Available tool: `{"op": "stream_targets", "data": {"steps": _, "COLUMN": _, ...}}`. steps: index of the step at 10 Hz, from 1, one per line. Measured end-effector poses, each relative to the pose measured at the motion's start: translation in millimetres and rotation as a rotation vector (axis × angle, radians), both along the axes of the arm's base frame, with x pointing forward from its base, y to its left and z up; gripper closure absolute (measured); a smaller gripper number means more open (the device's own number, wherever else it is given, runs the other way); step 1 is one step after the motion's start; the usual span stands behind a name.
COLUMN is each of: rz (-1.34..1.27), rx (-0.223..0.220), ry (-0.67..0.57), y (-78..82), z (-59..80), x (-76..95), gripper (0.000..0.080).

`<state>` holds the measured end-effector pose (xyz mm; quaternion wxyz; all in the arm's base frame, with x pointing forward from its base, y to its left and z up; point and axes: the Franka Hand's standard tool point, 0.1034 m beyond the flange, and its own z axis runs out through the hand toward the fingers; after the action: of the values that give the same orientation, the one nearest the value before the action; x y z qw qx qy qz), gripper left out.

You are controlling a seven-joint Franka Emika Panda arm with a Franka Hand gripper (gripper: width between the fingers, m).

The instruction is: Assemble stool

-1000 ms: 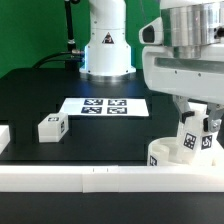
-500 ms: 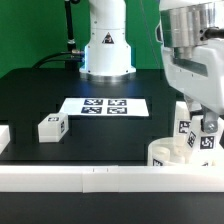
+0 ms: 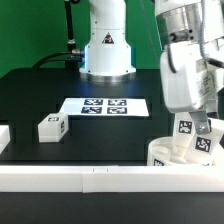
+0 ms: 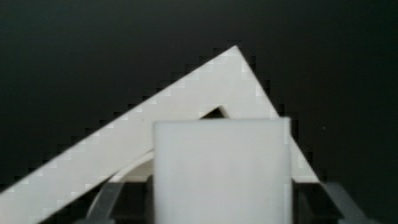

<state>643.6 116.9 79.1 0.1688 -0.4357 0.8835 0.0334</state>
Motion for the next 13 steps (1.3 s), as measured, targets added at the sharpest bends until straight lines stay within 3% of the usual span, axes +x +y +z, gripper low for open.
{"op": "stream_targets", "data": {"steps": 4, "rz": -0.154, "rx": 0.079, "ry": 0.008, "y": -1.2, "z": 1.7, "x": -1.1, "gripper": 0.0464}}
{"op": "stream_targets", "data": {"steps": 5, "rz": -0.169, "rx": 0.095, "ry": 0.001, "y": -2.7, "z": 6.9, "x": -2.0, "gripper": 0.0410}}
{"op": "stream_targets", "data": {"steps": 6, "rz": -0.123, "rx": 0.084, "ry": -0.015, "y": -5.9, "z": 12.7, "x": -4.9, "gripper": 0.0410}}
{"op": "stream_targets", "data": {"steps": 7, "rz": -0.098, "rx": 0.074, "ry": -0.024, "y": -12.6, "z": 19.0, "x": -9.8, "gripper": 0.0229}}
{"op": "stream_targets", "data": {"steps": 8, "rz": -0.084, "rx": 0.064, "ry": -0.031, "y": -21.4, "z": 25.7, "x": -16.4, "gripper": 0.0171}}
{"op": "stream_targets", "data": {"steps": 10, "rz": -0.034, "rx": 0.038, "ry": -0.071, "y": -55.1, "z": 42.8, "x": -26.7, "gripper": 0.0152}}
{"op": "stream_targets", "data": {"steps": 11, "rz": -0.048, "rx": 0.042, "ry": -0.071, "y": -72.9, "z": 48.6, "x": -23.9, "gripper": 0.0152}}
{"op": "stream_targets", "data": {"steps": 13, "rz": -0.037, "rx": 0.037, "ry": -0.067, "y": -64.9, "z": 43.7, "x": -26.0, "gripper": 0.0150}}
